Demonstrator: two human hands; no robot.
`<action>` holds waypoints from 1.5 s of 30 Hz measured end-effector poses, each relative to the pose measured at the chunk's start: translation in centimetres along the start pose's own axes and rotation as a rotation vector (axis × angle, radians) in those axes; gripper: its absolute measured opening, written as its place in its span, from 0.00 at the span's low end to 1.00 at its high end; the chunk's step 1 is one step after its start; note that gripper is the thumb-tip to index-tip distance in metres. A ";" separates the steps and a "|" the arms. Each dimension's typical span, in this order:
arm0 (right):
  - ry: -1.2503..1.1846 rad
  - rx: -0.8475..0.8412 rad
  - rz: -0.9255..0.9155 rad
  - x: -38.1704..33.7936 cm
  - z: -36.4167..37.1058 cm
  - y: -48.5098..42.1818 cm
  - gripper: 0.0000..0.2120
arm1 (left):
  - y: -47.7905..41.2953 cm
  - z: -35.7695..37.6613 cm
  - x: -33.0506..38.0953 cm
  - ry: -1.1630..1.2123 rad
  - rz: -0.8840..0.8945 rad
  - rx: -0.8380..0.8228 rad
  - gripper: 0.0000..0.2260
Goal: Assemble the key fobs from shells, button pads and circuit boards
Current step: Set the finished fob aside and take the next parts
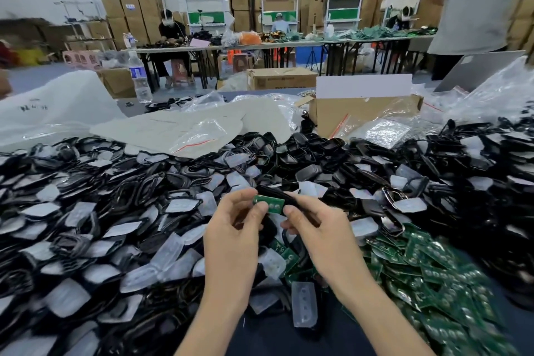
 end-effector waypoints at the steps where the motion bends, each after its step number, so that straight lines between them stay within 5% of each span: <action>1: -0.001 -0.002 -0.013 -0.1 0.1 0.0 0.11 | 0.0 0.0 -0.1 -0.006 -0.006 -0.003 0.08; 30: -0.015 -0.020 -0.056 -0.4 0.5 0.3 0.17 | -0.3 -0.1 -0.9 0.006 -0.048 -0.027 0.09; 45: 0.020 -0.011 -0.044 -0.1 0.4 0.4 0.10 | 0.1 0.1 -0.9 -0.094 -0.013 -0.002 0.04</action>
Point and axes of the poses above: each hand's wrist, its own y-axis away from the middle knuckle, its own z-axis out of the palm, x = y × z, the point moved 8 cm from there along -y, towards the middle knuckle, and after that the axes turned 11 degrees about -y, right-handed, at the moved point
